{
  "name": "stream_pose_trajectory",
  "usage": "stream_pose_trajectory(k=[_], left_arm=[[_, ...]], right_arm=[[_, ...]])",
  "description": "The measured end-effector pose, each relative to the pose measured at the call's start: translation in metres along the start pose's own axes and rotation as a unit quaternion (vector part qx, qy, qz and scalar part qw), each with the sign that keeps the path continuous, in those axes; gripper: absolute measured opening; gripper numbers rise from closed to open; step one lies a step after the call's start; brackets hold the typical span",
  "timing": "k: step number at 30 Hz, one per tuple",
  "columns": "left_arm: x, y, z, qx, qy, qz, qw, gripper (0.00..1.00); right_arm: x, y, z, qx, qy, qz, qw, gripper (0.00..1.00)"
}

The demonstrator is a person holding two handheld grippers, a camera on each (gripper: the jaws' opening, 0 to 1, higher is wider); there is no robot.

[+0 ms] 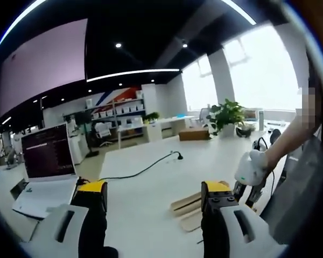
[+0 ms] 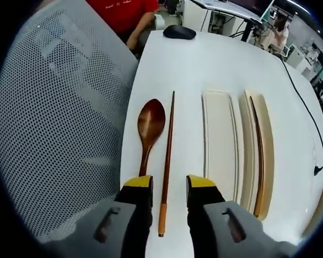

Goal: Arrange the utensils inside the cutlery case until each visible utensil rests in its matching compartment.

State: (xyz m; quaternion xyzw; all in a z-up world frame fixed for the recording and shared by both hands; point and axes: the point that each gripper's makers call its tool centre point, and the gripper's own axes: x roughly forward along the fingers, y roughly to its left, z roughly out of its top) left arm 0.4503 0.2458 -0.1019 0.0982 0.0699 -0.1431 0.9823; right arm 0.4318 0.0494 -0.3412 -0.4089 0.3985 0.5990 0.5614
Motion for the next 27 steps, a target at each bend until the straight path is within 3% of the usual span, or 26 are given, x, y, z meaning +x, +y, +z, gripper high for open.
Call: stream_pose_trajectory(k=[13, 20, 27], left_arm=[[0.000, 0.001, -0.003, -0.016, 0.005, -0.001, 0.9999, 0.73], [-0.001, 0.002, -0.001, -0.017, 0.002, -0.001, 0.9999, 0.73], [-0.002, 0.004, -0.001, -0.020, -0.001, 0.005, 0.9998, 0.73]], right_arm=[[0.021, 0.006, 0.014, -0.011, 0.010, 0.019, 0.9997, 0.17], [0.026, 0.005, 0.012, -0.034, 0.023, 0.010, 0.9991, 0.13], [0.027, 0.002, 0.012, -0.021, 0.024, 0.002, 0.9995, 0.12]])
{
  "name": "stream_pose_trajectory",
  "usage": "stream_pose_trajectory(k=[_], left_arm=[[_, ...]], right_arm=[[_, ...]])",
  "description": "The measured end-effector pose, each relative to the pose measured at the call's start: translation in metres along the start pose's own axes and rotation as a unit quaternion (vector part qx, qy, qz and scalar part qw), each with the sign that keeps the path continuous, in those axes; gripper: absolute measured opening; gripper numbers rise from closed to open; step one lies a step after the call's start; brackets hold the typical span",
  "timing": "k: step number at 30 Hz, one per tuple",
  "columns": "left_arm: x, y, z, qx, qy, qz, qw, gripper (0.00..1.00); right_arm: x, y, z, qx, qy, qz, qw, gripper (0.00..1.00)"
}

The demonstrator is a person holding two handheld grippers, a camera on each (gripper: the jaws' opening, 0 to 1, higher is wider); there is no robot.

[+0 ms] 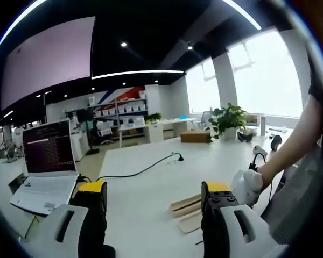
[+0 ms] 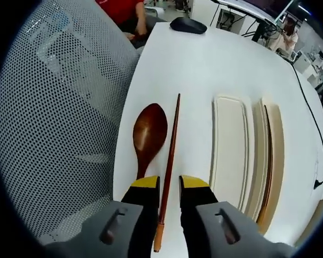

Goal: Arrange the utensils inside the cutlery case until each visible utensil rests in its matching compartment.

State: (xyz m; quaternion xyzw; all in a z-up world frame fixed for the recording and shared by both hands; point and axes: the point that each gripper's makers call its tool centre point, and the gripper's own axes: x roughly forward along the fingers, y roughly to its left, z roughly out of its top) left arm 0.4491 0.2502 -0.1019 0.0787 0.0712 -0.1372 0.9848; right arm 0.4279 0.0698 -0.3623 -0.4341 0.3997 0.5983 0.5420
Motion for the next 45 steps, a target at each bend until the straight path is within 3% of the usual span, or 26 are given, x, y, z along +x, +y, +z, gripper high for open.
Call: stream_pose_trajectory(k=[9, 15, 16, 26, 33, 37, 45], left_arm=[[0.001, -0.001, 0.000, 0.004, 0.001, -0.001, 1.0000, 0.73], [0.001, -0.001, 0.000, 0.004, 0.001, 0.000, 1.0000, 0.73], [0.001, -0.001, 0.000, 0.004, 0.001, 0.000, 1.0000, 0.73], [0.001, 0.000, -0.001, 0.005, 0.003, 0.001, 1.0000, 0.73], [0.001, 0.000, -0.001, 0.006, 0.003, 0.001, 1.0000, 0.73], [0.001, 0.000, 0.000, 0.006, 0.003, 0.002, 1.0000, 0.73], [0.001, 0.000, 0.000, 0.005, 0.003, 0.002, 1.0000, 0.73]], right_arm=[[0.002, 0.002, 0.006, 0.009, -0.002, -0.009, 0.9999, 0.09], [0.004, 0.002, 0.009, 0.004, -0.009, -0.008, 0.9999, 0.01], [0.004, 0.000, 0.008, 0.019, -0.008, -0.011, 0.9997, 0.01], [0.005, 0.002, 0.009, 0.017, -0.027, -0.011, 0.9994, 0.00], [0.004, 0.000, 0.010, 0.056, -0.036, -0.008, 0.9977, 0.00], [0.005, -0.001, 0.012, 0.050, -0.032, -0.012, 0.9982, 0.00], [-0.004, -0.007, 0.016, 0.070, -0.043, -0.007, 0.9966, 0.00]])
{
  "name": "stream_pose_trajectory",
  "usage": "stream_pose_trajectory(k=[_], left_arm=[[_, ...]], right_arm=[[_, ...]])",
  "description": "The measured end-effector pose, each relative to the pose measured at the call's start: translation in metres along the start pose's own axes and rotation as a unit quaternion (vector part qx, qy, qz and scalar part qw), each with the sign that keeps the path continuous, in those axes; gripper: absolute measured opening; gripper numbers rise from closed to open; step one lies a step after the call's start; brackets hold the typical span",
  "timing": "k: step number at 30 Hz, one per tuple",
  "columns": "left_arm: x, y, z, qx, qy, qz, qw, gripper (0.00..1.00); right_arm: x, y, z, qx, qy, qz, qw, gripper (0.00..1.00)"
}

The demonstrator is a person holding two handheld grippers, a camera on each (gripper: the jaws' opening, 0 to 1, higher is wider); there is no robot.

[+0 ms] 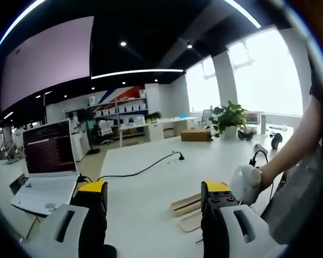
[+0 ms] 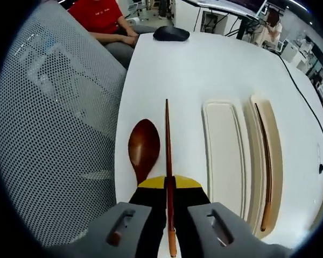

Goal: Arrange the utensils inside the cutlery case until each visible utensil rests in its matching compartment.

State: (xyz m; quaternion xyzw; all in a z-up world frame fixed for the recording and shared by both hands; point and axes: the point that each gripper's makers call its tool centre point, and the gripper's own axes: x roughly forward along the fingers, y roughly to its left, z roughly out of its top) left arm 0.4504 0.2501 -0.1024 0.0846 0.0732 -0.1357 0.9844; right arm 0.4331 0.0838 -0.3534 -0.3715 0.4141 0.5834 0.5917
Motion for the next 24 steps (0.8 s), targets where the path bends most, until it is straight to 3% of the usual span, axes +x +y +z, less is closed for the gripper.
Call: stream_pose_trajectory(k=[24], left_arm=[[0.000, -0.003, 0.000, 0.004, 0.001, -0.005, 1.0000, 0.73]], right_arm=[[-0.022, -0.019, -0.011, -0.015, 0.032, -0.017, 0.9992, 0.00]])
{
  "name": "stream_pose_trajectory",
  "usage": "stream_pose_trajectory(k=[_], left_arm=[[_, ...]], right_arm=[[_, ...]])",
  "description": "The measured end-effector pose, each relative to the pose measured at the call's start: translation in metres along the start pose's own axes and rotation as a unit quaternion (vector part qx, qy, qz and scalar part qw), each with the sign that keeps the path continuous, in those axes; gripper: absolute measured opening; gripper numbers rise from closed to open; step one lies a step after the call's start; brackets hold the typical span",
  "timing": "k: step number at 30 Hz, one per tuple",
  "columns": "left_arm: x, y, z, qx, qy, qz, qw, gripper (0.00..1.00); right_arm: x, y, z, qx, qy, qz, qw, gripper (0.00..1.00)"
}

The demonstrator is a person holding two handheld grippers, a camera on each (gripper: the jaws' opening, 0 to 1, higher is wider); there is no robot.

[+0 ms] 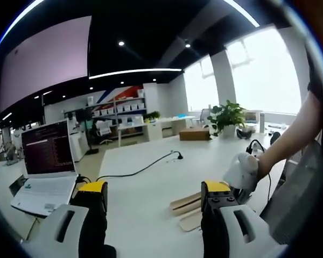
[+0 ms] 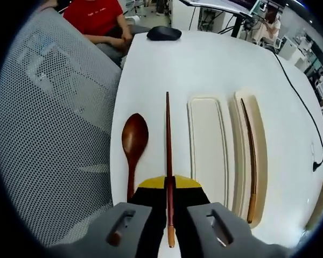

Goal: Arrange the utensils inside the cutlery case until each visible utensil rests in its matching compartment.

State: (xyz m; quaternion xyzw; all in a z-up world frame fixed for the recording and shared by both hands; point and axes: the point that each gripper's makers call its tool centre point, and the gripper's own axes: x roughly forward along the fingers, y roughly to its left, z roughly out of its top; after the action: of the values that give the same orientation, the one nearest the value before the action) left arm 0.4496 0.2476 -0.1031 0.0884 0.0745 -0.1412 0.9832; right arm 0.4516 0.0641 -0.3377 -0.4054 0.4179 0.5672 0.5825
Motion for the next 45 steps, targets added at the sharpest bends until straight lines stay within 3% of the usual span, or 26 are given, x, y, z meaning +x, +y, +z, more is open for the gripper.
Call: stream_pose_trajectory(k=[22, 45], left_arm=[[0.000, -0.001, 0.002, -0.001, -0.004, -0.001, 1.0000, 0.73], [-0.001, 0.000, 0.002, -0.004, -0.007, -0.001, 1.0000, 0.73]], right_arm=[[-0.012, -0.013, -0.007, -0.009, 0.033, -0.002, 0.9994, 0.00], [-0.040, -0.057, -0.021, 0.015, 0.046, -0.044, 0.9979, 0.00]])
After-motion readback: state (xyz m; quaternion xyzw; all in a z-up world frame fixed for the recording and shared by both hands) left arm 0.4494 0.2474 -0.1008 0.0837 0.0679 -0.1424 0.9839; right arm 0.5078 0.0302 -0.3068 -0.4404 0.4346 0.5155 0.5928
